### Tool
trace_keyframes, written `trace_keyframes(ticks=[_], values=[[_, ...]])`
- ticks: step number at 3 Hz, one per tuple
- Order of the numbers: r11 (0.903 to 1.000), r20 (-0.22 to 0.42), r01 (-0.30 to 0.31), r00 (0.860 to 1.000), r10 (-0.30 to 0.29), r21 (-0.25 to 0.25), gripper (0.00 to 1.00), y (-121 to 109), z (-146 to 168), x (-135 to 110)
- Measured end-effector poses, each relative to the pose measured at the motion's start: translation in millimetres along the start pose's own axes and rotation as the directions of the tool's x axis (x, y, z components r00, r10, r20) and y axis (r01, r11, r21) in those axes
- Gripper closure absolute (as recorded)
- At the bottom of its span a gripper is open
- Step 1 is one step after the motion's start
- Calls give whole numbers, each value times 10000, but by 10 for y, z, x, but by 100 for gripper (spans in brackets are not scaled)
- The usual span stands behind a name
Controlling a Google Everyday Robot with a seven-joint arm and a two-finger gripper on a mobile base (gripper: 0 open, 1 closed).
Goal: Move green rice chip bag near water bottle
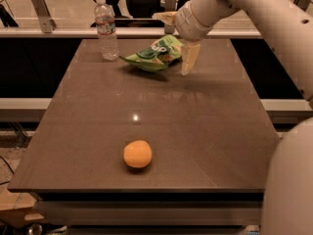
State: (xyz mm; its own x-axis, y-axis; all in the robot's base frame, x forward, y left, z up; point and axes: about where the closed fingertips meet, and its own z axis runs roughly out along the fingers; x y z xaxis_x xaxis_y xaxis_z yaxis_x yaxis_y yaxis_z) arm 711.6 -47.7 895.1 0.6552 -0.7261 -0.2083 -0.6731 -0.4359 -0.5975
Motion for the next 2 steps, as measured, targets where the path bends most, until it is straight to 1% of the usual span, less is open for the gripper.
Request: trace_keyframes(ticks=[1,2], values=[[9980,40,237,9997,-240,594,0,150,-113,-27],[9933,-484,272,9986,-219,1119,0,246,-314,-11]])
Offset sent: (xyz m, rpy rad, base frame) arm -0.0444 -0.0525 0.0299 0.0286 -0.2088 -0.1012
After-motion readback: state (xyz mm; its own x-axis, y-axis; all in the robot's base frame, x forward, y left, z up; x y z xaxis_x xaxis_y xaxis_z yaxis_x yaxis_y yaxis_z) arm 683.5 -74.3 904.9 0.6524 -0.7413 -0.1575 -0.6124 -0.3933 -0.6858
